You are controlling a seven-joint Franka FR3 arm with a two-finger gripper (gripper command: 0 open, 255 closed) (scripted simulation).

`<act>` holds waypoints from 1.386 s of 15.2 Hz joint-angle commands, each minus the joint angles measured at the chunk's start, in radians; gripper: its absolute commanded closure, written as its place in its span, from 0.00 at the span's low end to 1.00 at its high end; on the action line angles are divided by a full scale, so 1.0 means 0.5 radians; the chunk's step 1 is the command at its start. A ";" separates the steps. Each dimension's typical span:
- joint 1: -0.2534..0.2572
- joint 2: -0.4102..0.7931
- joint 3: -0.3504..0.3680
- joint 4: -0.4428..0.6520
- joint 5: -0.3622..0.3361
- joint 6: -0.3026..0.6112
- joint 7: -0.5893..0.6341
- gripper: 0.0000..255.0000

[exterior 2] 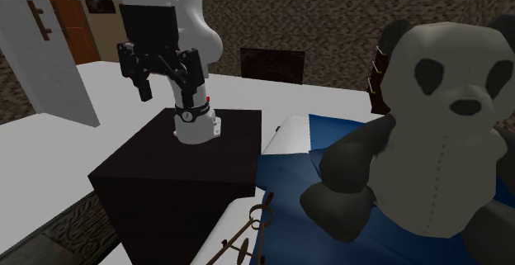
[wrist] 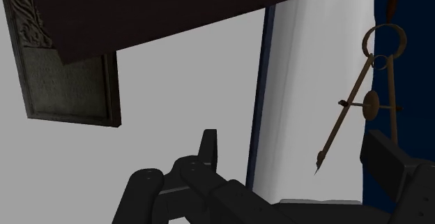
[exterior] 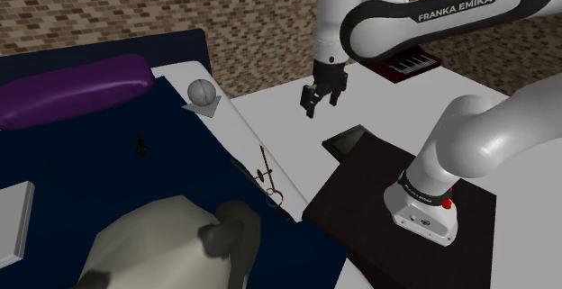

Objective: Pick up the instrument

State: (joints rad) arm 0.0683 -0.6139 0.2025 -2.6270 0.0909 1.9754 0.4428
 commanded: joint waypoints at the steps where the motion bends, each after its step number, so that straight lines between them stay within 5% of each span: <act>1: 0.020 0.109 0.066 -0.026 0.036 0.128 0.082 0.00; 11: 0.053 0.832 0.372 0.016 0.042 0.754 0.513 0.00; 21: 0.161 1.732 0.433 0.351 -0.428 1.208 1.166 0.00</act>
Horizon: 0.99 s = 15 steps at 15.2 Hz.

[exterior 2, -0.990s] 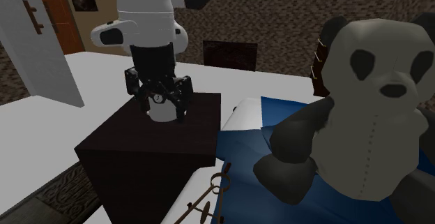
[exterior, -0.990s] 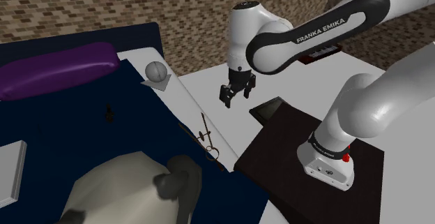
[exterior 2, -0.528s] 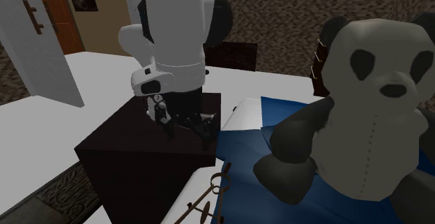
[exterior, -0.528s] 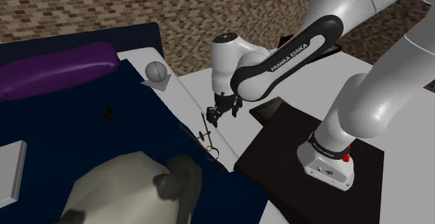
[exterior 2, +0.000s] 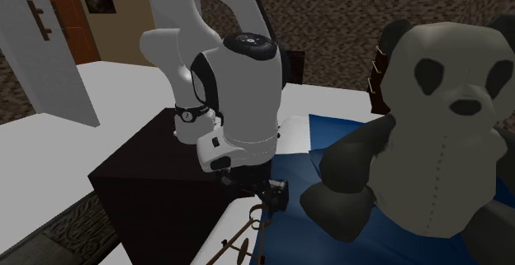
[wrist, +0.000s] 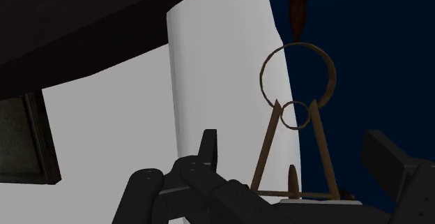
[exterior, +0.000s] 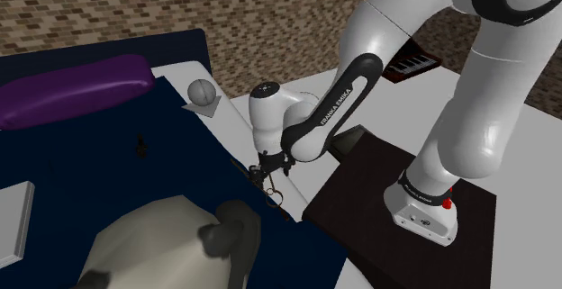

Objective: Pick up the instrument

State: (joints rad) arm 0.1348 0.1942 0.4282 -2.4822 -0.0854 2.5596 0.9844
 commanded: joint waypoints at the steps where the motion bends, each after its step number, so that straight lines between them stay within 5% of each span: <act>1: 0.054 0.174 -0.036 0.093 -0.107 0.059 0.123 0.00; 10: 0.139 0.396 -0.152 0.129 -0.262 0.233 0.227 0.00; 11: 0.141 0.397 -0.152 0.130 -0.263 0.233 0.228 1.00; 15: 0.140 0.397 -0.152 0.131 -0.262 0.233 0.227 1.00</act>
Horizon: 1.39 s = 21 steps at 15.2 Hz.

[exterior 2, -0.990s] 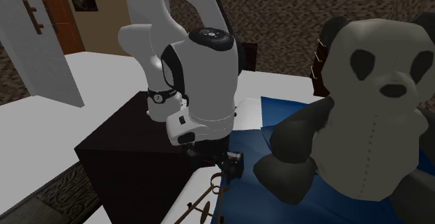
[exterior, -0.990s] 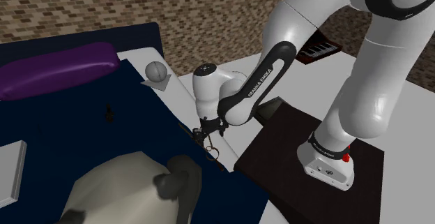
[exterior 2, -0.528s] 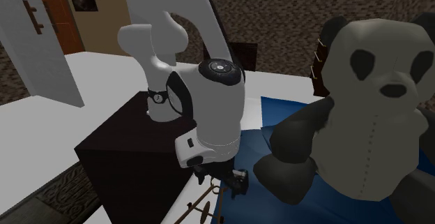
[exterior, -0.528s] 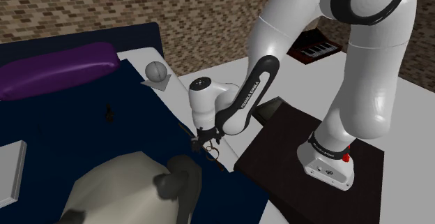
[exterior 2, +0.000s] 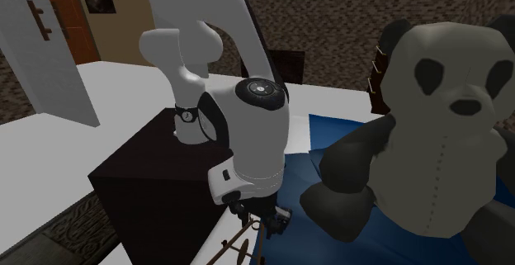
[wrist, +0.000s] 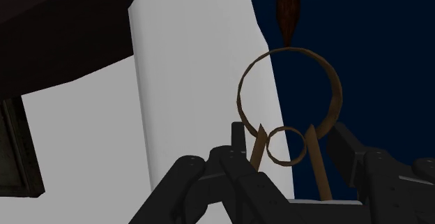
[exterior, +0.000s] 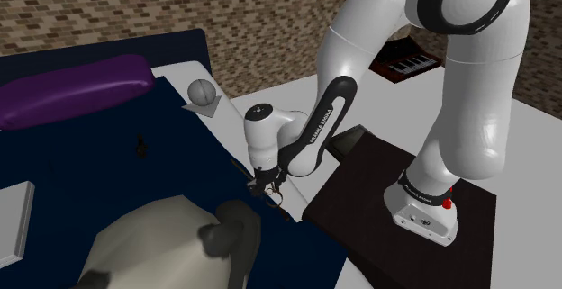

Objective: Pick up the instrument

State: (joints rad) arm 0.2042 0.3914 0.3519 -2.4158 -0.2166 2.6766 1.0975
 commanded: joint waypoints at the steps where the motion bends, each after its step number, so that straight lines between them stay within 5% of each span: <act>1: 0.001 0.003 0.000 -0.003 0.000 -0.001 0.000 1.00; 21: -0.134 -0.437 0.193 -0.046 0.319 -0.365 -0.213 1.00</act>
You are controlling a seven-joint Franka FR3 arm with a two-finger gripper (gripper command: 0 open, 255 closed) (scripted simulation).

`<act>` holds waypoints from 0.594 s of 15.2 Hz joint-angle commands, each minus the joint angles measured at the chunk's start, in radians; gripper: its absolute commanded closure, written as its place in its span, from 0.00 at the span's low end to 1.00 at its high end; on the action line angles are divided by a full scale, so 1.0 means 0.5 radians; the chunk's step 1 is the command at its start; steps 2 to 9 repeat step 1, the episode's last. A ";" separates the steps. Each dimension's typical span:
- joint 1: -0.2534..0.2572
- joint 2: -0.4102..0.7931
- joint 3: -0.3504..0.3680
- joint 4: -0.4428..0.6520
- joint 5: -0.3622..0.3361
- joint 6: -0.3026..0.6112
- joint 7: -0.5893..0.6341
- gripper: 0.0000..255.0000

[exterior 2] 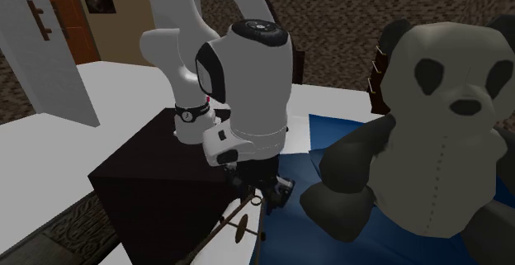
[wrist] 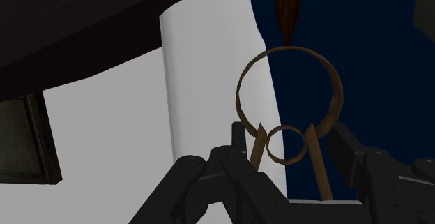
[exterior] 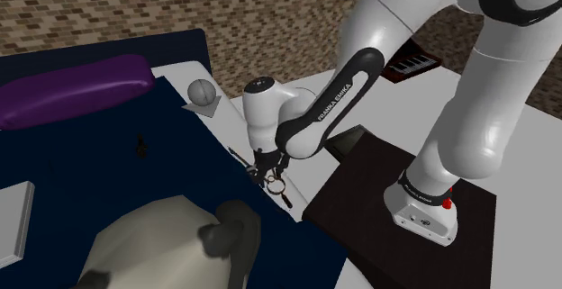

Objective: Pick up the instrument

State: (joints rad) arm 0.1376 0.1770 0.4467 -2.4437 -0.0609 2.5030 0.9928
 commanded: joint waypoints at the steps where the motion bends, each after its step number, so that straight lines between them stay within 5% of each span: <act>1: -0.001 -0.009 0.003 0.009 0.008 -0.018 -0.004 1.00; 9: -0.001 -0.009 0.003 0.009 0.008 -0.018 -0.004 1.00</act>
